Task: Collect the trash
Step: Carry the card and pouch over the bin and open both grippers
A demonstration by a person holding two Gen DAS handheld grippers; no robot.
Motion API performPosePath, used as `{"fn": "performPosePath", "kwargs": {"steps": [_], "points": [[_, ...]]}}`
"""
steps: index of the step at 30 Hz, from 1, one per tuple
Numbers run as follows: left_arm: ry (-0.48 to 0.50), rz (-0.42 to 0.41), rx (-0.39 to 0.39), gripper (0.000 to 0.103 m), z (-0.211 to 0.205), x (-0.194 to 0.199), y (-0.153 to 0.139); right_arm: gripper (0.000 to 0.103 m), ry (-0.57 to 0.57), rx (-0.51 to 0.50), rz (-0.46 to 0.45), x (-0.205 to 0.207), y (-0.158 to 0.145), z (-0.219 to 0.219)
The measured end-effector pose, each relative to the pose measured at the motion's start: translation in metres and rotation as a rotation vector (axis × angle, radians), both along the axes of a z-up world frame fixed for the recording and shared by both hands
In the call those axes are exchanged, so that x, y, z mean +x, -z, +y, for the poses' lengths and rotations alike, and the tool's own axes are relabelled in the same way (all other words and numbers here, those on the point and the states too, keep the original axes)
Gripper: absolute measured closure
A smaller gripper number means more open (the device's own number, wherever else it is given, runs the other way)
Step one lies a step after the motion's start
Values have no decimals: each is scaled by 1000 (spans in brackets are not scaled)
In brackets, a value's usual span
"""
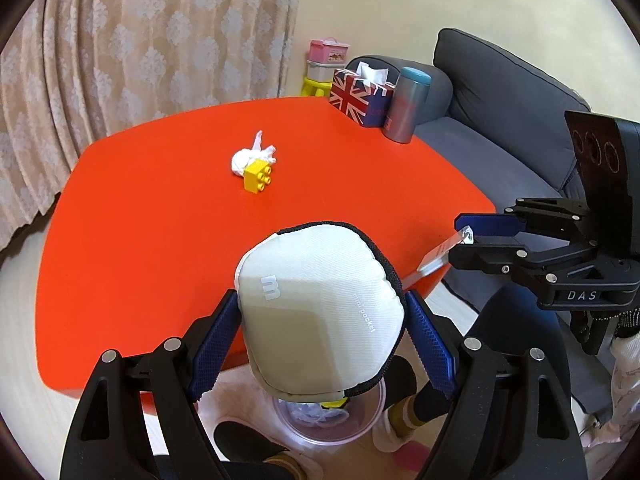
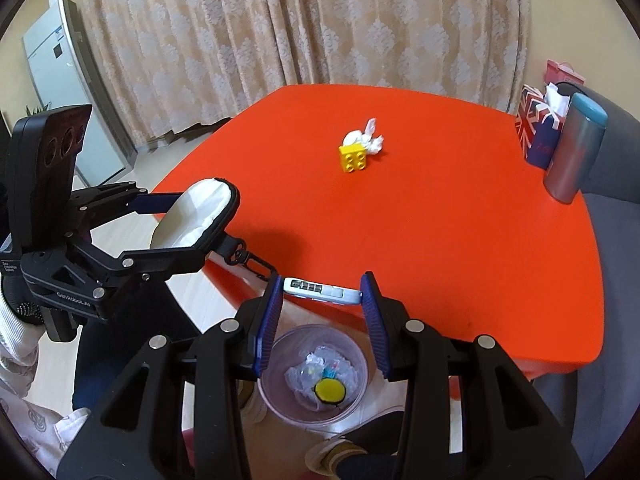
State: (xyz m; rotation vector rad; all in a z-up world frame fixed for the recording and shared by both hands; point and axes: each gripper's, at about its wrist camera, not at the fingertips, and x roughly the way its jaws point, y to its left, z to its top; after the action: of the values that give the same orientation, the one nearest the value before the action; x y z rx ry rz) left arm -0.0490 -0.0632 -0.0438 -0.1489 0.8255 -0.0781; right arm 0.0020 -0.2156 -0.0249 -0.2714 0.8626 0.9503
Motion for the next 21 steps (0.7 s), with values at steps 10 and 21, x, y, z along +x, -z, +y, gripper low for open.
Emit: {"fn": "performPosePath", "kwargs": {"steps": [10, 21], "points": [[-30, -14, -22, 25, 2, -32, 11, 63, -20, -12, 19, -30, 19, -2], [-53, -9, -33, 25, 12, -33, 14, 29, -24, -8, 41, -28, 29, 9]]}}
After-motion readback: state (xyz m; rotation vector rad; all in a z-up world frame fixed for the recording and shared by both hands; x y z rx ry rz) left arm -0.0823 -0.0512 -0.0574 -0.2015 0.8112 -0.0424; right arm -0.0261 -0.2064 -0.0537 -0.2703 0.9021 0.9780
